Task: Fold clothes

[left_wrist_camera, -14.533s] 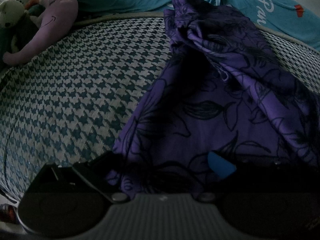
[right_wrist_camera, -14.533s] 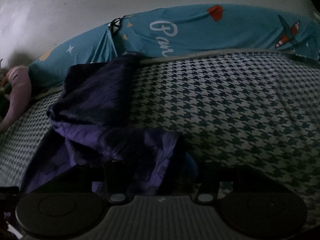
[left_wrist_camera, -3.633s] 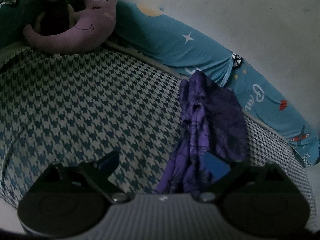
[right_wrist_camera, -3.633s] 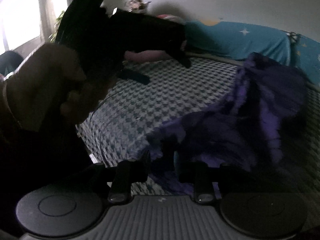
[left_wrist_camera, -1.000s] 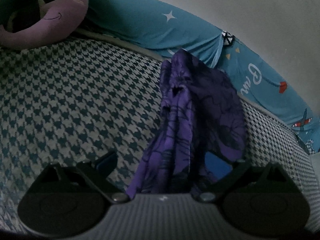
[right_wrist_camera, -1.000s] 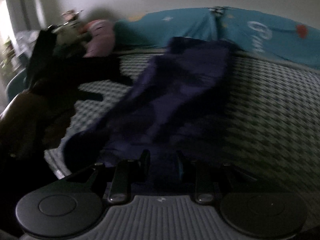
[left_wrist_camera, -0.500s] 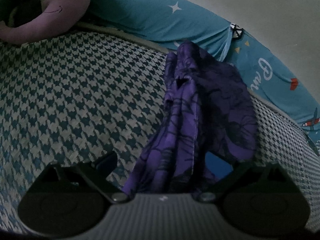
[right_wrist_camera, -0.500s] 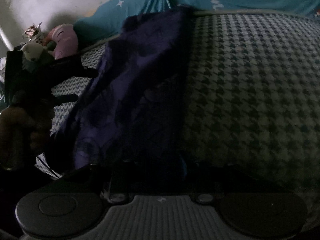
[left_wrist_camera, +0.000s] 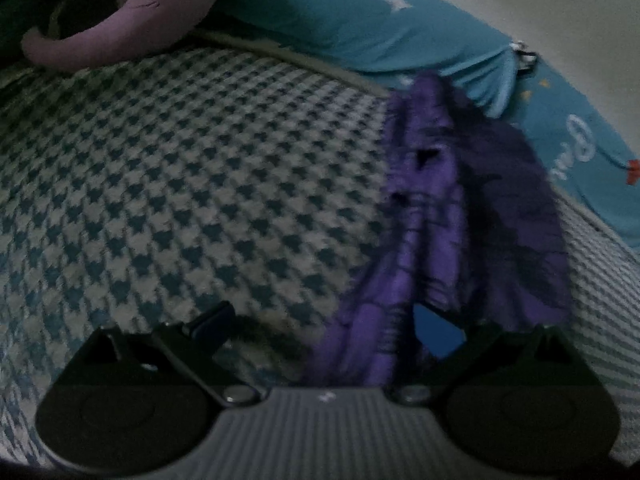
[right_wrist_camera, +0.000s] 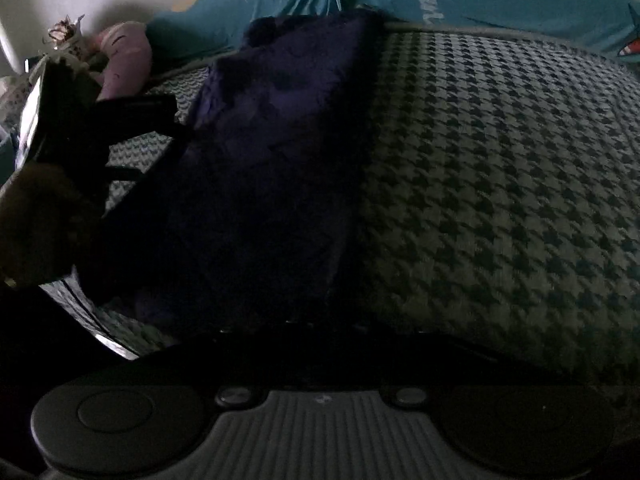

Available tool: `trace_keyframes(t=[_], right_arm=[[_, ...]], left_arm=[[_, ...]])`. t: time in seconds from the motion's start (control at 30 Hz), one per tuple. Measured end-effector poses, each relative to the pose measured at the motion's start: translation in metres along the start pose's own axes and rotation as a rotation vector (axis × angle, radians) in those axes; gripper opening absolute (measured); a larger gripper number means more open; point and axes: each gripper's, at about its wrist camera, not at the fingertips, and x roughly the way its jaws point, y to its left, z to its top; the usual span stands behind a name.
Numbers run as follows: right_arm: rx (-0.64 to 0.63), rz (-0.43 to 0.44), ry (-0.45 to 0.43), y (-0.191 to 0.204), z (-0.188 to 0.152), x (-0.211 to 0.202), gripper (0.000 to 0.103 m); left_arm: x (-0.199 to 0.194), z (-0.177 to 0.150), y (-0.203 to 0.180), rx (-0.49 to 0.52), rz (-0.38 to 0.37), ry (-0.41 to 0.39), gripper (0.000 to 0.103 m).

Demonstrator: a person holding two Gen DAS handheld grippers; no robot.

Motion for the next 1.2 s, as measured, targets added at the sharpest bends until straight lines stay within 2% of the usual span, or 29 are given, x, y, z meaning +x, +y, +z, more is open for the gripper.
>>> trace_keyframes(t=[0.17, 0.33, 0.6, 0.67, 0.87, 1.2], right_arm=[[-0.029, -0.015, -0.019, -0.001, 0.003, -0.011, 0.005], [-0.061, -0.043, -0.063, -0.006, 0.009, -0.028, 0.01], [-0.063, 0.09, -0.095, -0.009, 0.035, -0.025, 0.017], [-0.085, 0.103, -0.095, -0.008, 0.043, -0.022, 0.022], [-0.128, 0.159, -0.086, -0.016, 0.072, -0.006, 0.027], [-0.051, 0.193, -0.062, -0.035, 0.104, 0.029, 0.03]], left_arm=[[0.0, -0.002, -0.008, 0.067, 0.085, -0.026, 0.098], [-0.006, 0.002, -0.002, -0.021, 0.028, -0.016, 0.098], [-0.018, -0.001, -0.019, 0.022, -0.04, -0.038, 0.099], [-0.017, -0.001, -0.021, 0.02, -0.052, -0.033, 0.099], [-0.015, 0.004, -0.027, 0.021, -0.061, -0.028, 0.102], [0.001, 0.018, -0.042, 0.045, -0.06, -0.006, 0.102]])
